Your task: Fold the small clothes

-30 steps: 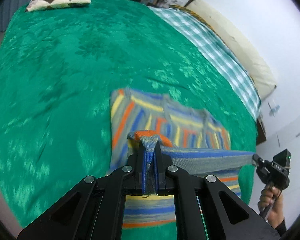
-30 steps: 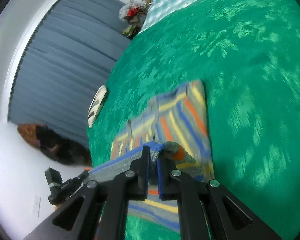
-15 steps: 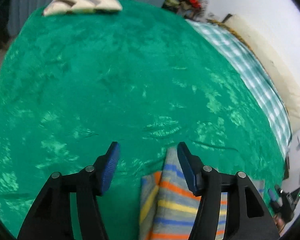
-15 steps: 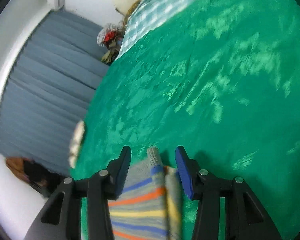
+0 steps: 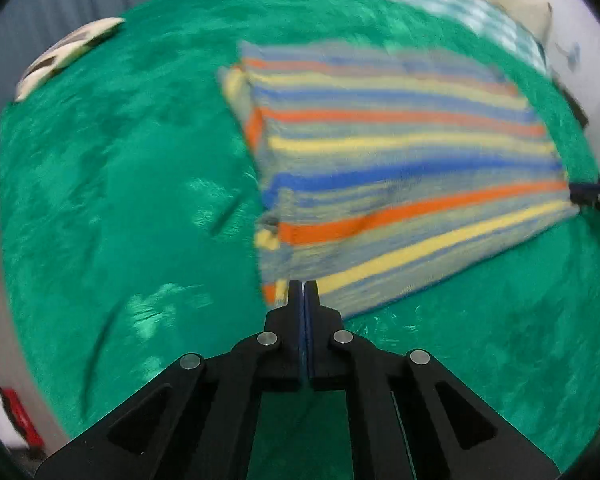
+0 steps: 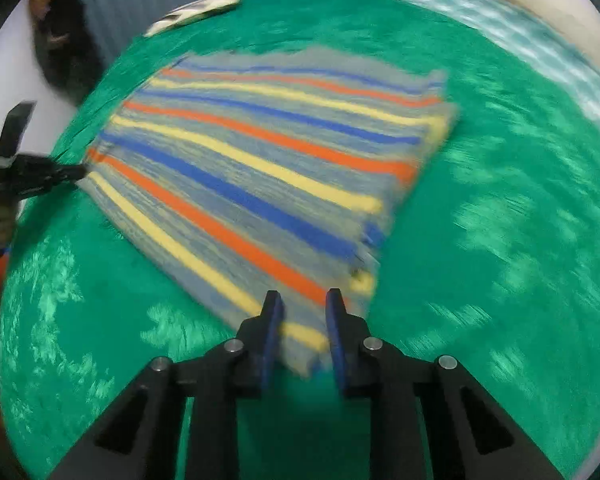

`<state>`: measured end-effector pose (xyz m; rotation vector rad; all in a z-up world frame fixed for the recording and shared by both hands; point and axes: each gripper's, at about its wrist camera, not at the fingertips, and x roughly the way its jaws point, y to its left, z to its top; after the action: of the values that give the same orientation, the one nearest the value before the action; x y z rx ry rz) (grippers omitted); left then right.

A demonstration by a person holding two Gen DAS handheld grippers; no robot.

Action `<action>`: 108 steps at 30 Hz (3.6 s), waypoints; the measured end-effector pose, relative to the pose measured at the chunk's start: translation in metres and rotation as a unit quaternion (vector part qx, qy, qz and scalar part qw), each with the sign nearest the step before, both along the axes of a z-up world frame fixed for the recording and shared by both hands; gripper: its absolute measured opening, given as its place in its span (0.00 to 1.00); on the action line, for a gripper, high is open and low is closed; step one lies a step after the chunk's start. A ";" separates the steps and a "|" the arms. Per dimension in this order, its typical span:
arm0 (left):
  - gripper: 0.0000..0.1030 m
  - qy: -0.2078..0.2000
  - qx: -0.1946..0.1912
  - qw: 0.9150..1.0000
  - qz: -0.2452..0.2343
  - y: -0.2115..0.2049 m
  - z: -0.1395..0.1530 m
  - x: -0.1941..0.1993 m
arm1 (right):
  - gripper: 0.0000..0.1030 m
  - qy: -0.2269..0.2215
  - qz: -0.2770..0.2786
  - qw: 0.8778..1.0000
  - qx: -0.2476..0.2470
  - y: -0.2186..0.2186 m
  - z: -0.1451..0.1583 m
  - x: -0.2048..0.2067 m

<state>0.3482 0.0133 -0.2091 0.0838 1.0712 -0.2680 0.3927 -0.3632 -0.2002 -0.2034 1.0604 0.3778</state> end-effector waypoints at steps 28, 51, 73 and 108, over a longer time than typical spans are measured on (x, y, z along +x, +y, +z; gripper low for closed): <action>0.98 -0.079 0.062 0.992 0.073 -0.085 -0.022 -0.141 | 0.47 -0.096 -0.132 0.985 0.063 0.057 -0.024 -0.137; 0.99 -0.084 0.028 0.993 0.078 -0.075 -0.030 -0.143 | 0.52 -0.113 -0.127 0.983 0.065 0.058 -0.033 -0.142; 0.87 -0.093 -0.045 0.972 -0.211 -0.304 0.035 -0.042 | 0.57 0.013 -0.143 0.960 0.243 -0.092 0.035 0.045; 0.07 -0.006 -0.211 0.961 0.179 0.048 0.007 -0.022 | 0.08 0.044 0.024 0.978 0.204 0.273 0.022 0.175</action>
<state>0.3263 0.0616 -0.2025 -0.4883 0.9774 -0.1628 0.5680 -0.0904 -0.1782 0.1565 1.0422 0.6439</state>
